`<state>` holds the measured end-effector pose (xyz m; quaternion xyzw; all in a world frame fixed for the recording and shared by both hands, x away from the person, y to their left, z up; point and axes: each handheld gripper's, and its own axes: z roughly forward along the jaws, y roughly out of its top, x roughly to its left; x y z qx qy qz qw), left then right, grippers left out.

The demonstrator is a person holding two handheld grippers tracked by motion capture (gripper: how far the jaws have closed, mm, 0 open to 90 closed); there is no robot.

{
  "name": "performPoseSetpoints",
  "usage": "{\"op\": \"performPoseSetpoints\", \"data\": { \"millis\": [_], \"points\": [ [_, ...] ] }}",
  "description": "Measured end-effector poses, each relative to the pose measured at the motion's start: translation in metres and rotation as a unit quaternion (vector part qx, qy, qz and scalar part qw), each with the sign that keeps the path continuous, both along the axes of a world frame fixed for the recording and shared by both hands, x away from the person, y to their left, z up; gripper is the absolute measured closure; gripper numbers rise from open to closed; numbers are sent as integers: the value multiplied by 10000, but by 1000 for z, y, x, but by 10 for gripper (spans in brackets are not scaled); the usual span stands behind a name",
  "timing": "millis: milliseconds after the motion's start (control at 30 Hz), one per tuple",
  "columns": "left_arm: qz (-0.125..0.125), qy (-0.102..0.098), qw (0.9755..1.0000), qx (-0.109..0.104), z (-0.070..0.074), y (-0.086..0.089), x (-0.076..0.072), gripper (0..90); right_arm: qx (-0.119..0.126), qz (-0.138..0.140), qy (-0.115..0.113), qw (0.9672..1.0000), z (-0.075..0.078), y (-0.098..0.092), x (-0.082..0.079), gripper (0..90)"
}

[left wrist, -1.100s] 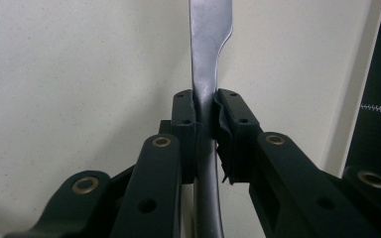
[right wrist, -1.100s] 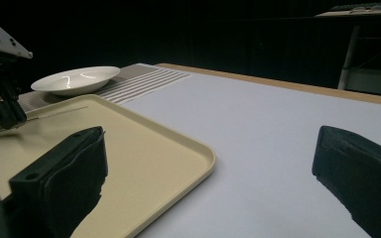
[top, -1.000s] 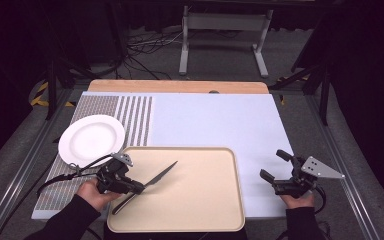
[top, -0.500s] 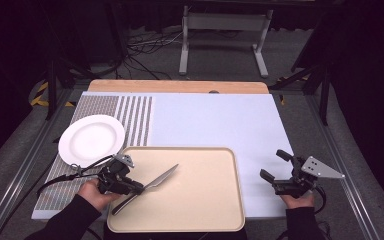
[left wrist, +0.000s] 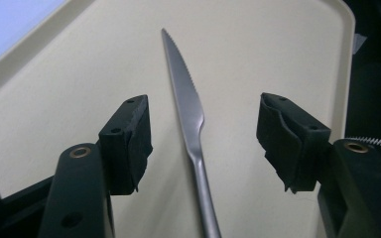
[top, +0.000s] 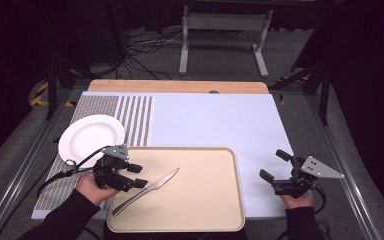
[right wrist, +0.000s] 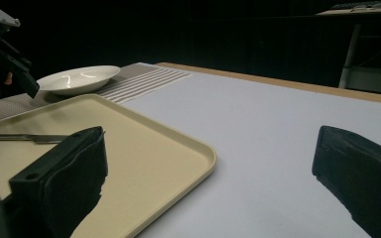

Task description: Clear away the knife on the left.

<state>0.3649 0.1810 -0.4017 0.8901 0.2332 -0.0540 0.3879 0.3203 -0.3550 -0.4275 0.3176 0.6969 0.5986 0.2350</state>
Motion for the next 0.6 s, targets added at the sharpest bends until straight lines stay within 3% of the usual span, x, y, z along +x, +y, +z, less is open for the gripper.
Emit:
{"op": "performPoseSetpoints", "data": {
  "millis": [200, 267, 367, 500, 600],
  "points": [
    [-130, -164, 9997, 83, -1, -14, 0, 510, -12, 5, 5, 10000, 0, 0, 0, 15],
    [-173, -52, 9998, 12, -4, -19, 3, 579, -22, 10, 9, 10000, 0, 0, 0, 15],
    [-128, -64, 9998, 141, -10, -23, 6, 747, -12, 4, 4, 10000, 0, 0, 0, 15],
    [-178, -45, 9995, 251, -18, -28, 6, 899, -13, 4, 11, 10000, -1, 0, 0, 15],
    [-252, 16, 9993, 293, -22, -32, 6, 900, -14, 4, 18, 10000, -1, 0, 0, 15]
  ]
}}
